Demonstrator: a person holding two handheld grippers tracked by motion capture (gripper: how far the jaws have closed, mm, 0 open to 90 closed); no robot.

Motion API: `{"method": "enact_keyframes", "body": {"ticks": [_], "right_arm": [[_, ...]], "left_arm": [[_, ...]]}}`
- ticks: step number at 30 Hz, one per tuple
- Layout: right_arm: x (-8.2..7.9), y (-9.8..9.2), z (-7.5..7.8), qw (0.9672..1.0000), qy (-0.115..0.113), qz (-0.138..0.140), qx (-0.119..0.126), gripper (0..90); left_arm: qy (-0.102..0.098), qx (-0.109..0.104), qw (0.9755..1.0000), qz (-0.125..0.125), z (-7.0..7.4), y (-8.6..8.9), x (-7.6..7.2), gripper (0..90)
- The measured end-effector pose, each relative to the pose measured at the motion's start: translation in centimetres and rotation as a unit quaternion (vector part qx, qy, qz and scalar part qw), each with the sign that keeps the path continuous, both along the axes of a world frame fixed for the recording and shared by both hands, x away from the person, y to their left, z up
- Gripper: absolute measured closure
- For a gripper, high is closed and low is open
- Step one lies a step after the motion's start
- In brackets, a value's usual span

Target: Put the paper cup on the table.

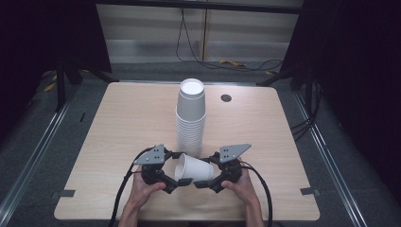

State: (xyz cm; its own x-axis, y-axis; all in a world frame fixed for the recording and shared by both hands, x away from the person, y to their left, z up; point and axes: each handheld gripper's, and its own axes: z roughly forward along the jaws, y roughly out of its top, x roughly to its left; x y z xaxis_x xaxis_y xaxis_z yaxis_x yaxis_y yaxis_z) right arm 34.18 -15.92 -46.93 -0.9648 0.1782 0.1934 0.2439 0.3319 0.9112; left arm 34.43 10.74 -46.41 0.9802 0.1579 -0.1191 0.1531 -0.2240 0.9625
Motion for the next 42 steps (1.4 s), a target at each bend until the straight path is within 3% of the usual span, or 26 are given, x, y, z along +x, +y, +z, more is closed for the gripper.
{"method": "enact_keyframes", "body": {"ticks": [5,11,14,20,24,26,27,28,30,34,37,40,42], "right_arm": [[-0.1,0.1,-0.2,0.9999,-0.006,-0.012,-0.004,17.1],[-0.2,-0.6,-0.2,0.9993,-0.010,-0.035,0.010,13.5],[-0.4,-0.9,-0.4,0.9977,-0.021,-0.064,0.006,13.4],[-0.5,-1.4,-0.4,0.9954,-0.026,-0.091,0.014,13.3],[-0.6,-1.8,-0.5,0.9918,-0.034,-0.122,0.020,13.4],[-0.8,-2.2,-0.5,0.9875,-0.046,-0.149,0.028,13.4],[-0.8,-2.2,-0.5,0.9875,-0.046,-0.149,0.028,13.4],[-1.1,-2.6,-0.5,0.9830,-0.055,-0.172,0.034,13.3],[-1.3,-3.0,-0.5,0.9793,-0.062,-0.189,0.039,13.2],[-1.5,-3.4,-0.8,0.9638,-0.088,-0.250,0.029,13.4],[-1.6,-3.4,-0.9,0.9530,-0.109,-0.282,0.015,13.2],[-1.5,-3.4,-1.3,0.9424,-0.111,-0.315,-0.008,13.2],[-1.5,-3.3,-1.5,0.9342,-0.124,-0.334,-0.015,13.4]], "left_arm": [[-0.002,0.011,0.9998,0.016,0.1,0.2,0.0,9.7],[0.000,0.013,0.9995,0.028,0.3,0.8,0.2,9.6],[0.000,0.017,0.9994,0.031,0.3,0.9,0.2,9.5],[-0.001,0.037,0.9983,0.044,0.3,1.1,0.2,9.4],[0.003,0.042,0.9977,0.053,0.4,1.4,0.2,9.4],[0.004,0.049,0.9968,0.062,0.4,1.9,0.3,9.4],[0.004,0.049,0.9968,0.062,0.4,1.9,0.3,9.4],[0.004,0.051,0.9965,0.066,0.4,2.0,0.3,9.4],[0.005,0.051,0.9961,0.071,0.4,2.3,0.4,9.4],[0.006,0.055,0.9953,0.079,0.5,2.9,0.6,9.4],[0.006,0.059,0.9946,0.085,0.6,3.2,0.6,9.4],[0.008,0.062,0.9936,0.094,0.5,3.8,0.6,9.4],[0.010,0.066,0.9927,0.100,0.6,4.1,0.7,9.4]]}}
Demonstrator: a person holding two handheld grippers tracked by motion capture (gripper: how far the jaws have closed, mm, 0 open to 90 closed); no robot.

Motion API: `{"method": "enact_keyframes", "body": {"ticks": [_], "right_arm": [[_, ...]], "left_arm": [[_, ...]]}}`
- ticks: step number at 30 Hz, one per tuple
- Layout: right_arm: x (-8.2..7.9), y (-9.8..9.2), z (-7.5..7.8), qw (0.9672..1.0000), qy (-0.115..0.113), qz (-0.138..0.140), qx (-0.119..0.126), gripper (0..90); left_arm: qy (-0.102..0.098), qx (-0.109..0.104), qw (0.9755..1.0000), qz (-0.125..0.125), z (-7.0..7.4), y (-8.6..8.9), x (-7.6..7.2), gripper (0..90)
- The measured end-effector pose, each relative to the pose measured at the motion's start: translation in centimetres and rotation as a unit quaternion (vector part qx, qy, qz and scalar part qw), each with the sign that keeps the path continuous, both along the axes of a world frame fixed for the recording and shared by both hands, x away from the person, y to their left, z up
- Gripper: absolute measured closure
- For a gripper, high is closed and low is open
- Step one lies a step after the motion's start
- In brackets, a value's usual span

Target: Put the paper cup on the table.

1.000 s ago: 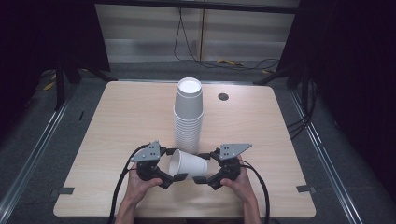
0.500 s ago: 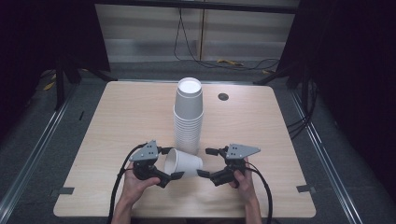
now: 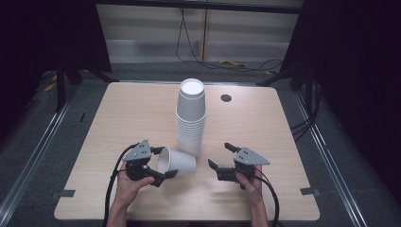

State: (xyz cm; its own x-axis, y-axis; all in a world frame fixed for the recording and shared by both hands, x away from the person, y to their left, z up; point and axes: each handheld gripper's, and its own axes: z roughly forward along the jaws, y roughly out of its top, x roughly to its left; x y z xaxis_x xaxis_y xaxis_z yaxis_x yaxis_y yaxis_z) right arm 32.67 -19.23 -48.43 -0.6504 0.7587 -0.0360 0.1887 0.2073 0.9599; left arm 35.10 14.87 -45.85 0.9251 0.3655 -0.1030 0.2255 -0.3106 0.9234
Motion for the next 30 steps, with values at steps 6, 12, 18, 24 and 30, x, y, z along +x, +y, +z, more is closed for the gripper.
{"method": "enact_keyframes", "body": {"ticks": [6,12,18,24,30], "right_arm": [[-0.3,-0.5,-0.6,0.9973,-0.034,-0.062,0.020,13.1],[-0.8,-0.9,-1.2,0.9895,-0.050,-0.129,0.043,17.6],[-1.2,-0.4,-1.3,0.9849,-0.086,-0.146,0.037,13.8],[-1.5,-0.9,-2.0,0.9797,-0.105,-0.165,0.046,14.1],[-1.8,-1.3,-2.2,0.9760,-0.116,-0.172,0.068,13.2]], "left_arm": [[0.007,0.006,0.9997,0.022,0.0,1.1,0.2,9.4],[0.013,0.007,0.9990,0.043,-0.1,2.4,0.6,9.4],[0.025,0.004,0.9979,0.060,-0.2,3.6,1.2,9.4],[0.044,0.010,0.9955,0.084,-0.5,4.5,1.8,9.4],[0.051,0.040,0.9901,0.124,0.7,5.2,2.2,9.4]]}}
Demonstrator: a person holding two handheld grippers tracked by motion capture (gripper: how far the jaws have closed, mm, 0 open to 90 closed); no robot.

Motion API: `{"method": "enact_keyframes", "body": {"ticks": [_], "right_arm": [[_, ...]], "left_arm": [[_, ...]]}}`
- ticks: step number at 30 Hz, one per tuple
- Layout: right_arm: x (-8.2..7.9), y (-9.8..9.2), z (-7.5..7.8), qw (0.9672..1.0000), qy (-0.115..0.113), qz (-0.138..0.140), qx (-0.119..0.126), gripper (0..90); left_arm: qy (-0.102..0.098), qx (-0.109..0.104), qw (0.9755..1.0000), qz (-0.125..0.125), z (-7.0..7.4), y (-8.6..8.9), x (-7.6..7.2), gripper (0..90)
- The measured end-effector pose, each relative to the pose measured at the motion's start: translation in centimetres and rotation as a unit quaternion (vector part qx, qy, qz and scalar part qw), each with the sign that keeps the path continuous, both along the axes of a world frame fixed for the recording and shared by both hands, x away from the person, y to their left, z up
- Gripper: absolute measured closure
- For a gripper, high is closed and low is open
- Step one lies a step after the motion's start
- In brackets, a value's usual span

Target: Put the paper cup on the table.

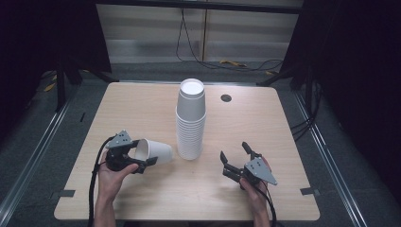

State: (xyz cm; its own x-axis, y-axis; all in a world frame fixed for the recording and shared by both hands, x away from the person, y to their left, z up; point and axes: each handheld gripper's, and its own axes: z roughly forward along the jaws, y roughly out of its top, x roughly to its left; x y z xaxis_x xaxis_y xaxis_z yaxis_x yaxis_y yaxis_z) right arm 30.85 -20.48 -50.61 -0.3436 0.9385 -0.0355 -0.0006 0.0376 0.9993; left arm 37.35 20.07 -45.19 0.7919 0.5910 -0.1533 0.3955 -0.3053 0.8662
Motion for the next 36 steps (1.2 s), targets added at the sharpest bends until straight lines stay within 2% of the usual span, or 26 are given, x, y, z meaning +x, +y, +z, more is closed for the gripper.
{"method": "enact_keyframes", "body": {"ticks": [1,4,5,8,10,12,15,16,18,19,20,21,22,23,26,27,28,29,31,33,34,36], "right_arm": [[0.0,-0.2,0.0,1.0000,0.001,-0.001,0.008,13.2],[0.0,-0.2,0.0,0.9999,0.006,-0.007,0.011,13.3],[0.0,-0.2,0.0,0.9999,0.005,-0.011,0.010,13.3],[0.0,-0.1,0.0,0.9998,0.008,-0.018,0.010,13.9],[0.0,-0.1,0.0,0.9999,0.008,-0.010,0.008,14.5],[0.1,-0.2,0.0,0.9998,0.009,-0.011,0.011,15.2],[0.0,-0.1,0.0,0.9999,0.005,-0.010,0.006,16.3],[0.0,-0.2,0.0,0.9998,0.007,-0.013,0.013,16.4],[0.0,-0.1,0.0,0.9998,0.004,-0.015,0.008,16.4],[0.0,-0.1,0.0,0.9997,0.007,-0.018,0.012,16.4],[0.0,-0.1,0.0,0.9998,0.005,-0.017,0.011,16.5],[0.0,-0.1,0.0,0.9998,0.006,-0.017,0.012,16.4],[0.0,-0.1,0.0,0.9998,0.006,-0.016,0.011,16.4],[0.0,-0.1,0.0,0.9998,0.006,-0.017,0.010,16.4],[0.0,-0.1,0.0,0.9998,0.006,-0.016,0.012,15.8],[0.0,-0.1,0.0,0.9998,0.006,-0.018,0.012,15.6],[0.0,-0.1,0.0,0.9998,0.005,-0.018,0.010,15.6],[0.0,-0.1,0.0,0.9997,0.006,-0.018,0.012,15.6],[0.0,-0.1,0.0,0.9998,0.005,-0.018,0.010,14.5],[0.0,-0.1,0.0,0.9998,0.006,-0.018,0.012,13.2],[0.0,-0.1,0.0,0.9997,0.005,-0.019,0.011,13.0],[-0.1,-0.1,0.0,0.9996,0.005,-0.024,0.011,12.8]], "left_arm": [[0.002,-0.003,1.0000,0.001,0.3,0.2,0.1,9.4],[0.006,0.029,0.9995,0.015,0.9,0.4,0.6,9.4],[0.010,0.030,0.9993,0.019,1.0,0.4,0.7,9.4],[0.019,0.031,0.9993,0.013,1.4,0.8,1.2,9.3],[0.024,0.047,0.9984,0.019,1.7,0.8,1.6,9.3],[0.031,0.048,0.9982,0.017,1.8,0.9,2.0,9.2],[0.037,0.060,0.9974,0.018,2.1,0.8,2.4,9.1],[0.038,0.068,0.9968,0.017,2.2,0.8,2.5,9.1],[0.047,0.070,0.9963,0.014,2.3,0.7,3.0,9.1],[0.044,0.082,0.9956,0.010,2.5,0.6,3.3,9.0],[0.050,0.090,0.9946,0.013,2.6,0.4,3.5,9.0],[0.052,0.118,0.9916,0.009,2.8,0.3,3.9,9.0],[0.054,0.136,0.9892,0.009,3.0,0.0,4.0,8.9],[0.055,0.146,0.9877,0.007,3.0,-0.1,4.3,8.8],[0.062,0.163,0.9847,-0.001,3.4,-0.5,4.9,8.9],[0.063,0.176,0.9825,0.001,3.6,-0.6,5.1,8.9],[0.070,0.179,0.9814,0.001,3.6,-0.8,5.3,8.9],[0.072,0.192,0.9788,0.002,3.7,-0.9,5.7,8.9],[0.078,0.199,0.9769,0.004,3.7,-1.1,6.0,8.8],[0.081,0.202,0.9761,0.001,3.7,-1.3,6.4,8.8],[0.083,0.213,0.9735,0.000,3.8,-1.5,6.6,8.8],[0.092,0.216,0.9721,-0.010,3.7,-1.9,6.9,8.6]]}}
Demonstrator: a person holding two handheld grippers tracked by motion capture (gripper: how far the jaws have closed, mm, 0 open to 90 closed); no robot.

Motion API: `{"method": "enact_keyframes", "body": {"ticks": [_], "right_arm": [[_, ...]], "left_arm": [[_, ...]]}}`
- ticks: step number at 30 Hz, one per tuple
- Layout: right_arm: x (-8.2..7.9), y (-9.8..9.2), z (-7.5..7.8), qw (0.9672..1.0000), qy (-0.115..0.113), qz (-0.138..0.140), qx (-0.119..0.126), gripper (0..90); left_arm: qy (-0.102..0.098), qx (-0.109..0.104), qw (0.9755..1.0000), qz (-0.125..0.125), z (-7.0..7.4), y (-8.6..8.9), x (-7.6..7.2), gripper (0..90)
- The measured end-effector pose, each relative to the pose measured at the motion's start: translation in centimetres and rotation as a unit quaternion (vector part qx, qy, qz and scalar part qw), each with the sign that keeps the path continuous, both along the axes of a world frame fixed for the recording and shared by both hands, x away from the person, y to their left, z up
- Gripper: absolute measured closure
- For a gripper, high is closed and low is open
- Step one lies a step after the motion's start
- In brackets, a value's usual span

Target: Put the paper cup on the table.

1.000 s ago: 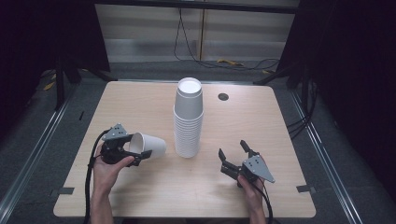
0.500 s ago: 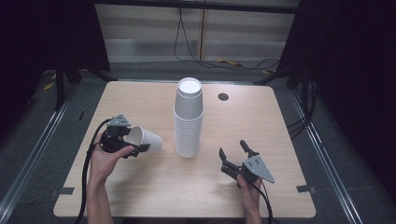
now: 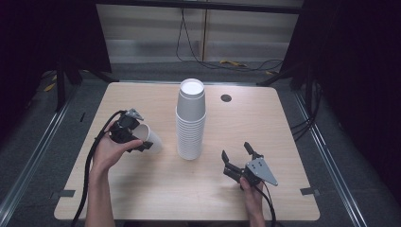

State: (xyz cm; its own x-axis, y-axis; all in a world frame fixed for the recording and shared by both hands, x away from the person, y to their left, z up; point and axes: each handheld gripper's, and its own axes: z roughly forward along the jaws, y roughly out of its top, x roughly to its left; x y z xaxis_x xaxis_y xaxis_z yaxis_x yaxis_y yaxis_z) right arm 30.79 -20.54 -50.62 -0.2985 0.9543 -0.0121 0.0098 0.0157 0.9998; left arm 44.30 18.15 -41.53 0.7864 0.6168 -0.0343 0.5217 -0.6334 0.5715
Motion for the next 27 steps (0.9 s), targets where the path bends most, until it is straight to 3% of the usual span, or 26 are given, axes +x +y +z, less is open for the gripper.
{"method": "enact_keyframes", "body": {"ticks": [7,8,13,17,25,27], "right_arm": [[0.0,0.0,0.0,1.0000,0.000,-0.005,-0.001,12.8],[0.0,0.0,0.0,1.0000,0.000,-0.005,-0.001,12.8],[0.0,0.0,0.0,1.0000,0.000,-0.005,-0.002,12.8],[0.0,0.0,0.0,1.0000,0.000,-0.008,-0.003,12.9],[0.0,0.1,0.0,0.9999,0.000,-0.010,-0.003,13.3],[0.0,0.1,0.0,0.9999,0.000,-0.010,-0.003,13.3]], "left_arm": [[0.014,0.051,0.9986,-0.010,-0.3,-1.3,1.2,8.4],[0.018,0.067,0.9976,-0.012,-0.3,-1.6,1.6,8.3],[0.024,0.080,0.9964,-0.011,-0.3,-2.1,2.1,8.2],[0.023,0.109,0.9937,-0.015,-0.4,-2.6,2.4,8.1],[0.009,0.113,0.9935,-0.004,-0.9,-3.7,2.9,6.1],[0.011,0.105,0.9944,-0.003,-1.3,-3.8,3.1,5.7]]}}
